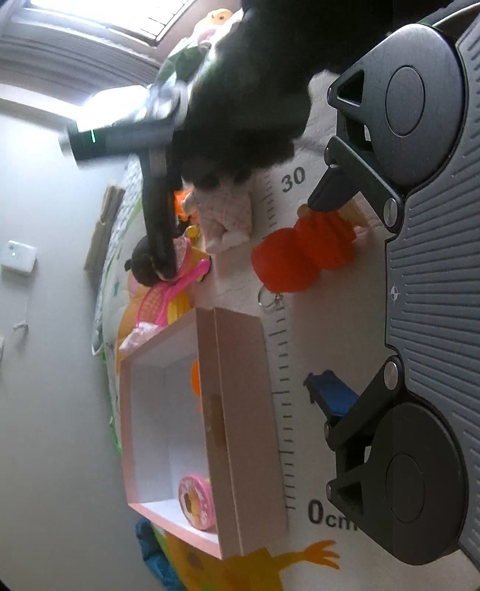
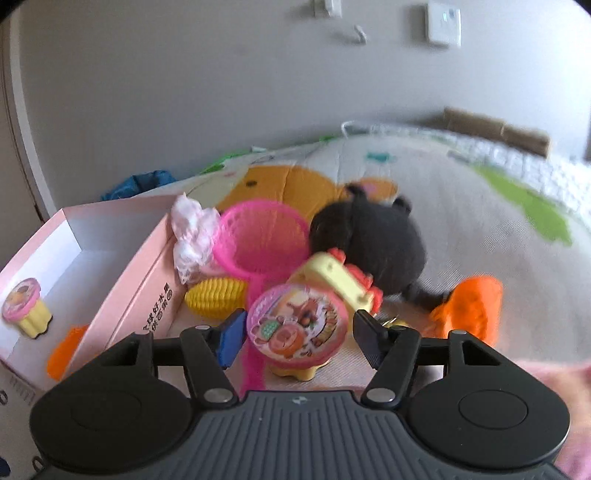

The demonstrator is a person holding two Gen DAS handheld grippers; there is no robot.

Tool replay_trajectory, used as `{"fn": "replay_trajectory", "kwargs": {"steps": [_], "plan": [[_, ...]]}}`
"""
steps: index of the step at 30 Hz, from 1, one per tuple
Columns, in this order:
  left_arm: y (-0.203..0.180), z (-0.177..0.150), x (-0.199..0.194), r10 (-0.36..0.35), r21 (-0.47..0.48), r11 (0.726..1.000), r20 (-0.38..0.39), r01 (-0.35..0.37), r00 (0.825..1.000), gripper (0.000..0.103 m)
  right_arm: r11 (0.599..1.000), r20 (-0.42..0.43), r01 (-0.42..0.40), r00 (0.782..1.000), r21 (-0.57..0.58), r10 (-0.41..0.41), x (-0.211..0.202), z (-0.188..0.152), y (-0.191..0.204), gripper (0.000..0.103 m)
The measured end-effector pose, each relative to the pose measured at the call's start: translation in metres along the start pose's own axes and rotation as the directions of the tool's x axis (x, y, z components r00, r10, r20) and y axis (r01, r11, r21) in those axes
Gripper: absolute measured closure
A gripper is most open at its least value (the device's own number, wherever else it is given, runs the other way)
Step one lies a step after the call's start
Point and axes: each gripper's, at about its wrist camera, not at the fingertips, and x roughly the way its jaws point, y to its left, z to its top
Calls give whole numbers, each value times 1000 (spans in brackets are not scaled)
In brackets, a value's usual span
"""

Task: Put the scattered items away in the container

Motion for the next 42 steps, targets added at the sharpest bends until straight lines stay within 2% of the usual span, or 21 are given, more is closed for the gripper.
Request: {"fn": "replay_trajectory", "kwargs": {"steps": [3, 7, 9, 13, 15, 19, 25, 28, 31, 34, 37, 40, 42], "plan": [[7, -3, -4, -25, -4, 1000, 6, 25, 1000, 4, 999, 35, 33, 999, -33, -32, -5, -8, 3, 48], [11, -9, 0, -40, -5, 999, -13, 40, 999, 3, 1000, 77, -4, 997, -31, 6, -39, -17, -3, 48], [11, -11, 3, -53, -6, 999, -26, 53, 998, 3, 999, 96, -47, 994, -24, 49, -63, -21, -8, 48], [6, -12, 3, -90, -11, 996, -10, 89, 996, 0, 994, 126, -98, 987, -47, 103, -113, -42, -12, 48], [0, -11, 5, -99, -6, 995, -1, 99, 995, 0, 993, 127, -96, 986, -68, 104, -130, -56, -12, 48], [-13, -3, 14, -95, -13, 995, 8, 95, 995, 0, 996, 117, -35, 992, -83, 45, -152, -90, -12, 48], [-33, 5, 34, -42, 22, 999, 0, 42, 999, 0, 999, 56, -43, 998, 1, 43, -155, -123, -23, 47], [-36, 5, 41, -64, 9, 998, -42, 65, 997, 0, 999, 90, -46, 995, 21, 44, -160, -131, -24, 47], [-38, 7, 53, 2, -9, 1000, -100, -3, 995, 0, 998, 108, -47, 993, 29, 44, -161, -137, -27, 47], [-36, 9, 52, 1, -24, 1000, -82, -3, 997, 0, 998, 108, -58, 993, 37, 54, -160, -139, -29, 47], [-39, 11, 51, 24, 4, 1000, -55, -24, 998, 0, 997, 123, -67, 991, 48, 61, -161, -139, -31, 47], [-41, 10, 53, 35, 1, 999, -67, -35, 997, 1, 996, 134, -76, 989, 57, 68, -163, -140, -33, 46], [-41, 10, 53, 31, -5, 999, -65, -31, 997, 3, 995, 141, -77, 988, 59, 68, -164, -140, -34, 42]]}}
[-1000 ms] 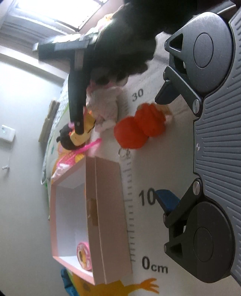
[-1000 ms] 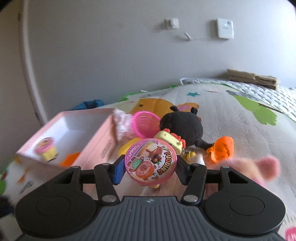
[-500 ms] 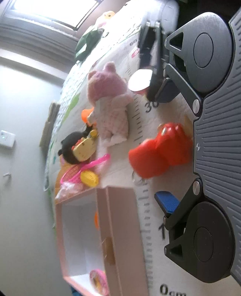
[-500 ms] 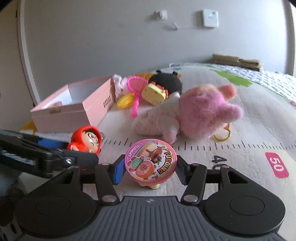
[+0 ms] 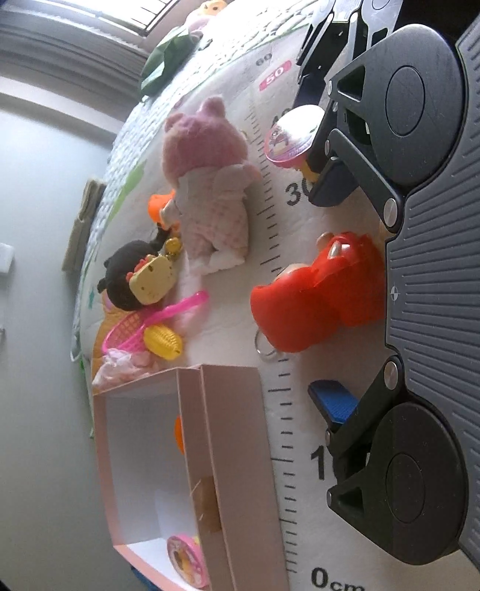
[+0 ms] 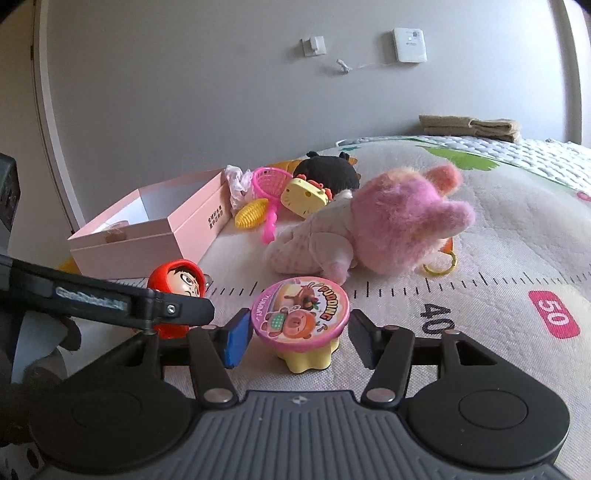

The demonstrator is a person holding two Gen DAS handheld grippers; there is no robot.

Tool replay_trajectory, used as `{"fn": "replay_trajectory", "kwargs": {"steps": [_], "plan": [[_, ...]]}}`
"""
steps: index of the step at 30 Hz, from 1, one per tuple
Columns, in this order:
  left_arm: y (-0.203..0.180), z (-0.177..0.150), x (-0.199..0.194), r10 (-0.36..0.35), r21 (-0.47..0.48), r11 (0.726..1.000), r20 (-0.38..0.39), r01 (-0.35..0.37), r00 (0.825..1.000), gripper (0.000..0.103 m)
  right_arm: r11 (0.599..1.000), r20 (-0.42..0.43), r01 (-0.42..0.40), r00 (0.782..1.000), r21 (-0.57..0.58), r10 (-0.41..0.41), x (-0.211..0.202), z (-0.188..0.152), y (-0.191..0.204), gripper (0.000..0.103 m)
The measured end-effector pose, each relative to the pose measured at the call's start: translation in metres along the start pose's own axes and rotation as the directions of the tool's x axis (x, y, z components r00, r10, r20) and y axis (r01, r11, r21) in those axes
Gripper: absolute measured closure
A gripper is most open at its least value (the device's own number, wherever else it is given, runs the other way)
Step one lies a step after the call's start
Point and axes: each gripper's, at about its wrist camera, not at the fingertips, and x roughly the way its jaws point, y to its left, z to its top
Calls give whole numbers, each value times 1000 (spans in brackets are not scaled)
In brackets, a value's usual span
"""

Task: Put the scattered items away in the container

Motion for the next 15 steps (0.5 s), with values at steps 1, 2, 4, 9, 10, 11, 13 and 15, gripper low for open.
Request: {"fn": "replay_trajectory", "kwargs": {"steps": [1, 2, 4, 9, 10, 11, 13, 15], "plan": [[-1, 0, 0, 7, 8, 1000, 3, -7, 1000, 10, 1000, 3, 1, 1000, -2, -1, -1, 0, 0, 40], [-2, 1, 0, 21, 25, 999, 4, -21, 1000, 21, 1000, 5, 1, 1000, -4, -1, -1, 0, 1, 40], [-4, 0, 2, 30, 52, 998, -8, -29, 1000, 35, 1000, 8, 1, 1000, -10, -1, -2, 0, 1, 40], [-1, -3, -1, 28, 57, 998, 1, -28, 1000, 35, 1000, -1, 2, 1000, -25, -2, 0, 0, 3, 34], [0, -3, -3, 28, 56, 998, 2, -28, 1000, 35, 1000, -5, 3, 1000, -30, -3, 0, 0, 4, 34], [1, -4, -4, 28, 54, 998, 3, -28, 1000, 35, 999, -9, 3, 1000, -37, -4, 1, 0, 5, 34], [4, -5, -9, 24, 50, 998, 6, -25, 1000, 35, 999, -21, 3, 1000, -53, -5, 3, 1, 7, 34], [6, -6, -15, 26, 50, 998, 11, -27, 1000, 35, 998, -28, 6, 1000, -67, -8, 5, 1, 10, 34]]}}
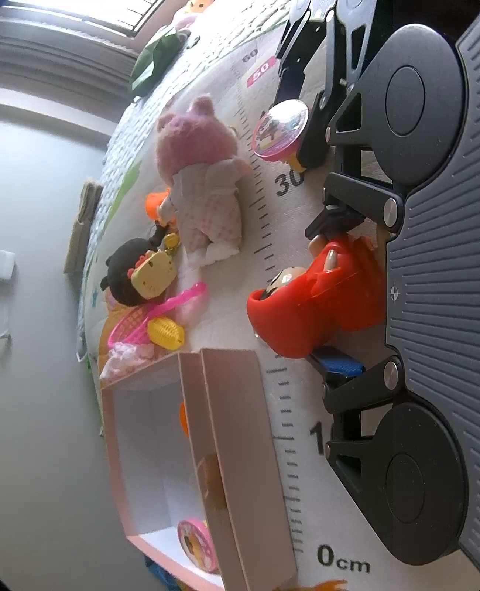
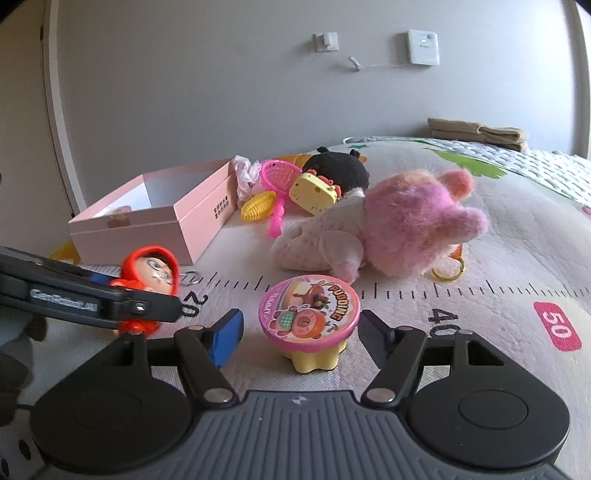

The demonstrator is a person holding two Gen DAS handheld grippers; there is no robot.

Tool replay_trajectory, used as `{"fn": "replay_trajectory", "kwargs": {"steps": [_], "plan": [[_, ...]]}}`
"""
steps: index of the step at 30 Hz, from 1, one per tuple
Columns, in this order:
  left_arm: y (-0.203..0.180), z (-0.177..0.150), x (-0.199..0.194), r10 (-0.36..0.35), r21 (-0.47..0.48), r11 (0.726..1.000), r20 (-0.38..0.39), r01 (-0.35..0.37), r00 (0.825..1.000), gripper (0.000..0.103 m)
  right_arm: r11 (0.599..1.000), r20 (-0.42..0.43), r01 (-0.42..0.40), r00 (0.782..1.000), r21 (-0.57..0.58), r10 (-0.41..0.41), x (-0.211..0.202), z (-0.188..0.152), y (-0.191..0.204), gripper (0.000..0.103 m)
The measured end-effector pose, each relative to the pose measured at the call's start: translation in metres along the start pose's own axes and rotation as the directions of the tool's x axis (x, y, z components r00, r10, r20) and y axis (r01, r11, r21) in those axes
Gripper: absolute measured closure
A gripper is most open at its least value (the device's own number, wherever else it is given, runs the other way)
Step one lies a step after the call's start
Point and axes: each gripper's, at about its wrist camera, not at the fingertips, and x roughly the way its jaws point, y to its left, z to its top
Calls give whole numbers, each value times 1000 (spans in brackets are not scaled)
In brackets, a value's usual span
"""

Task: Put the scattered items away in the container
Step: 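Carry both toys to the pink box and release them inside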

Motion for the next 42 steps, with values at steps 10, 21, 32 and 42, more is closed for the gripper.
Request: {"fn": "replay_trajectory", "kwargs": {"steps": [10, 21, 32, 42], "plan": [[21, -17, -41, 28, -23, 999, 24, -28, 999, 35, 997, -25, 31, 999, -72, -33, 1, 2, 18, 52], [55, -39, -83, 71, -81, 995, 63, -66, 995, 35, 986, -54, -87, 995, -141, 80, -6, 14, 72, 60], [86, -63, -108, 88, -110, 991, 69, -80, 994, 35, 955, -103, -181, 982, -233, 160, -11, 11, 129, 60], [100, -66, -117, 80, -119, 991, 99, -68, 992, 35, 940, -112, -197, 979, -277, 173, -12, 17, 153, 60]]}}
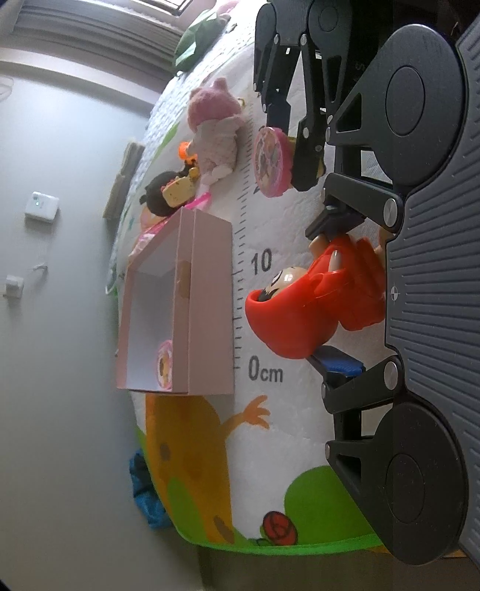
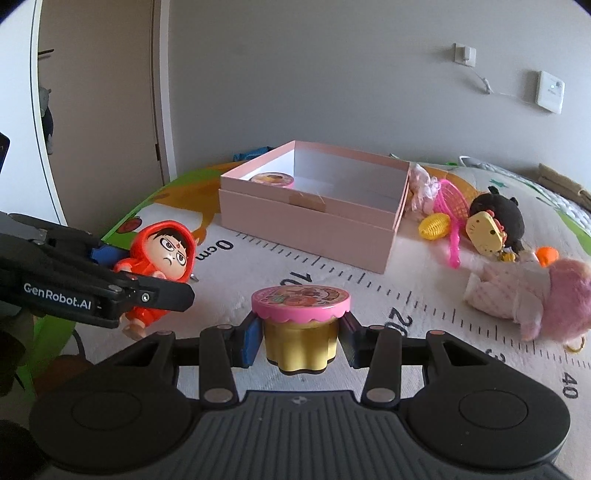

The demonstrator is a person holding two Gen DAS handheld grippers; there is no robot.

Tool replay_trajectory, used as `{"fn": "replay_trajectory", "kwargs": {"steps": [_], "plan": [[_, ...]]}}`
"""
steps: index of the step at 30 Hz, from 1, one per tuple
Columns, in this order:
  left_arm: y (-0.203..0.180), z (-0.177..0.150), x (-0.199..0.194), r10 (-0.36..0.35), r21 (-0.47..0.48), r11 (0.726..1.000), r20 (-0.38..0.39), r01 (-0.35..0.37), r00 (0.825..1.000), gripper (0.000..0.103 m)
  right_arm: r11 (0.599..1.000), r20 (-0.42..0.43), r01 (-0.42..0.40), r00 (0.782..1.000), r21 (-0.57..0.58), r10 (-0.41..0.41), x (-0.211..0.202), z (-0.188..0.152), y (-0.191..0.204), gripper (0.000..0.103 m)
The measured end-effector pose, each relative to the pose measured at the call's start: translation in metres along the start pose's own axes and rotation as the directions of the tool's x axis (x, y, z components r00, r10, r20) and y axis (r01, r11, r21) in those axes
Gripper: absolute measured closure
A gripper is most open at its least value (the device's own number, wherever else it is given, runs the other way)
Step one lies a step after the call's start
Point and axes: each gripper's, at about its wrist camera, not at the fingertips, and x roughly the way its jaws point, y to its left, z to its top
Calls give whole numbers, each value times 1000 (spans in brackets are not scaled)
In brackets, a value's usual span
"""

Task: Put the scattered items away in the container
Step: 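Carry both toys to the pink box and release them inside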

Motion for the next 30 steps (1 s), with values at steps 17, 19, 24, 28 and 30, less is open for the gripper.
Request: {"fn": "replay_trajectory", "kwargs": {"steps": [17, 19, 24, 28, 30], "plan": [[6, 5, 8, 20, 14, 1000, -10, -20, 1000, 35, 1000, -11, -15, 1000, 13, 15, 18, 5, -9, 60], [5, 7, 10, 19, 16, 1000, -6, -19, 1000, 35, 1000, -8, -19, 1000, 5, 19, 21, 8, -12, 60], [9, 36, 15, 21, 19, 1000, 49, -22, 999, 35, 998, 101, 16, 995, -55, -11, 25, 47, -29, 60], [7, 86, 28, 39, 88, 995, 148, -53, 988, 35, 992, 194, 93, 978, -91, -74, 51, 86, -52, 60], [7, 114, 46, 39, 100, 993, 164, -56, 986, 35, 991, 193, 104, 977, -82, -87, 69, 96, -62, 60]]}}
